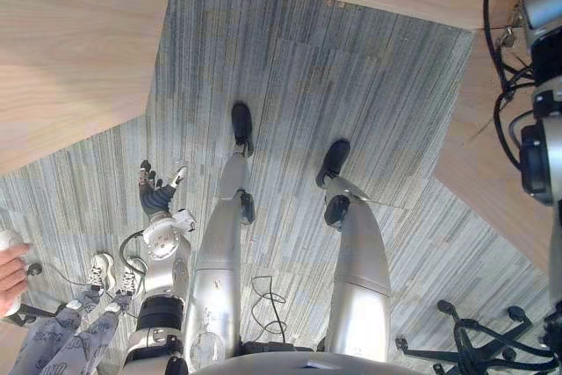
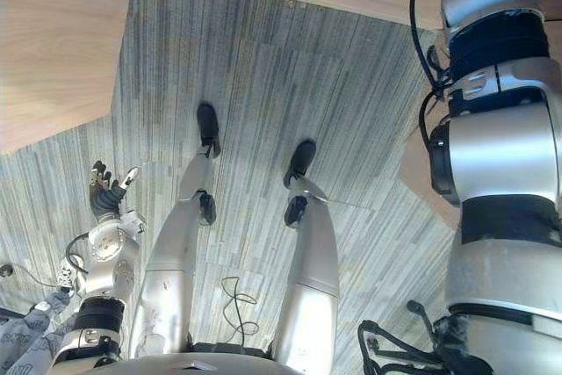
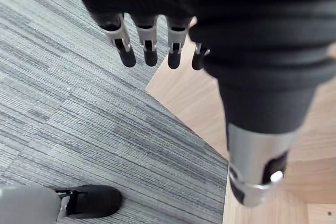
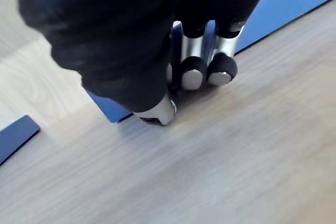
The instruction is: Walk over to the cabinet, pick up the folder, carry it to the office cabinet, place the folder inside the office cabinet, then close the office cabinet door
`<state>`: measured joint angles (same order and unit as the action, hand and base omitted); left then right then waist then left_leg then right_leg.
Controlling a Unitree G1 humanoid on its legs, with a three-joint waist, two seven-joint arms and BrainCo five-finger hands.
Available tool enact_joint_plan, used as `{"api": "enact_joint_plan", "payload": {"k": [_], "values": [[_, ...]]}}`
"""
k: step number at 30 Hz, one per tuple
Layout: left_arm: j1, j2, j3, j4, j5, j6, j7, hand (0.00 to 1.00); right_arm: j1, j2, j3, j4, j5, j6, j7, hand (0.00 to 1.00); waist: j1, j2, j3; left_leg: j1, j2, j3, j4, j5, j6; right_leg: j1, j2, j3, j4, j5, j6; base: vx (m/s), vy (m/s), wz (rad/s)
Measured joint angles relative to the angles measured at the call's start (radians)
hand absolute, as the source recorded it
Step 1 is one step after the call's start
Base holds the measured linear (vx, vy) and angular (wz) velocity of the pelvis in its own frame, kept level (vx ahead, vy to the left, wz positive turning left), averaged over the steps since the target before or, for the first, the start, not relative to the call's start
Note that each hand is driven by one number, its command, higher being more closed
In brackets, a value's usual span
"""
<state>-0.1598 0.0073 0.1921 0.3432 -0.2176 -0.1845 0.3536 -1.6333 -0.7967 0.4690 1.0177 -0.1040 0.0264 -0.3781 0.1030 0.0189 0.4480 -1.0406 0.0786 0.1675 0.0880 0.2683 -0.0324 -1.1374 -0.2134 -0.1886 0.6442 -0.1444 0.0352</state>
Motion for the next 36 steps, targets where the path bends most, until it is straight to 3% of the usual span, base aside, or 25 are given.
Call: {"api": "enact_joint_plan", "payload": {"k": [9,19,22,25,27,31,36], "values": [[0.055,-0.007,0.049,-0.010,-0.057,-0.003,-0.013,0.00,-0.001,-0.060,-0.015,0.061,0.098,0.005,0.000,1.00,0.000,0.001,-0.001,0.016,-0.002,0.020,-0.039,0.029,0.003,-0.001,-0.007,-0.006,0.006,-0.003,-0.003,-0.01,-0.069,0.03],[-0.018,-0.012,0.086,0.004,-0.065,0.000,-0.013,0.00,0.113,-0.043,-0.275,-0.016,0.240,0.013,-0.006,1.00,-0.007,0.002,-0.001,0.019,0.008,0.023,-0.009,0.034,0.009,0.014,0.000,-0.004,-0.003,0.006,-0.004,-0.02,-0.082,-0.03],[-0.042,-0.010,0.090,0.023,-0.065,0.001,-0.013,0.00,0.221,0.015,-0.378,-0.122,0.320,-0.006,-0.018,1.00,-0.019,0.002,-0.001,0.028,0.022,0.029,0.035,0.008,0.014,0.038,0.012,0.005,-0.013,0.014,-0.004,-0.03,-0.089,-0.18],[-0.055,-0.012,0.086,0.030,-0.066,0.010,-0.013,0.00,0.409,0.079,-0.477,-0.374,0.402,-0.037,-0.044,1.00,-0.023,0.002,-0.001,0.031,0.047,0.032,0.119,-0.042,0.018,0.075,0.031,0.015,-0.022,0.018,-0.005,-0.03,-0.082,-0.25],[-0.065,-0.012,0.080,0.030,-0.063,0.020,-0.012,0.00,0.571,0.148,-0.569,-0.600,0.461,-0.085,-0.073,1.00,-0.030,0.002,-0.001,0.043,0.066,0.031,0.180,-0.077,0.021,0.114,0.044,0.017,-0.020,0.017,-0.005,-0.02,-0.082,-0.18],[-0.075,-0.009,0.060,0.031,-0.052,0.039,-0.012,0.00,0.789,0.284,-0.656,-0.882,0.494,-0.173,-0.093,1.00,-0.049,0.002,-0.002,0.119,0.077,0.027,0.240,-0.134,0.014,0.212,0.047,0.017,-0.016,-0.001,-0.002,-0.02,-0.070,-0.07],[-0.071,-0.010,0.019,0.030,-0.014,0.065,-0.021,0.00,1.074,0.457,-0.651,-1.160,0.489,-0.260,-0.086,1.00,-0.057,0.000,-0.033,0.249,0.082,0.028,0.282,-0.196,0.014,0.368,0.051,0.014,-0.037,-0.032,-0.005,0.02,-0.038,-0.05]]}}
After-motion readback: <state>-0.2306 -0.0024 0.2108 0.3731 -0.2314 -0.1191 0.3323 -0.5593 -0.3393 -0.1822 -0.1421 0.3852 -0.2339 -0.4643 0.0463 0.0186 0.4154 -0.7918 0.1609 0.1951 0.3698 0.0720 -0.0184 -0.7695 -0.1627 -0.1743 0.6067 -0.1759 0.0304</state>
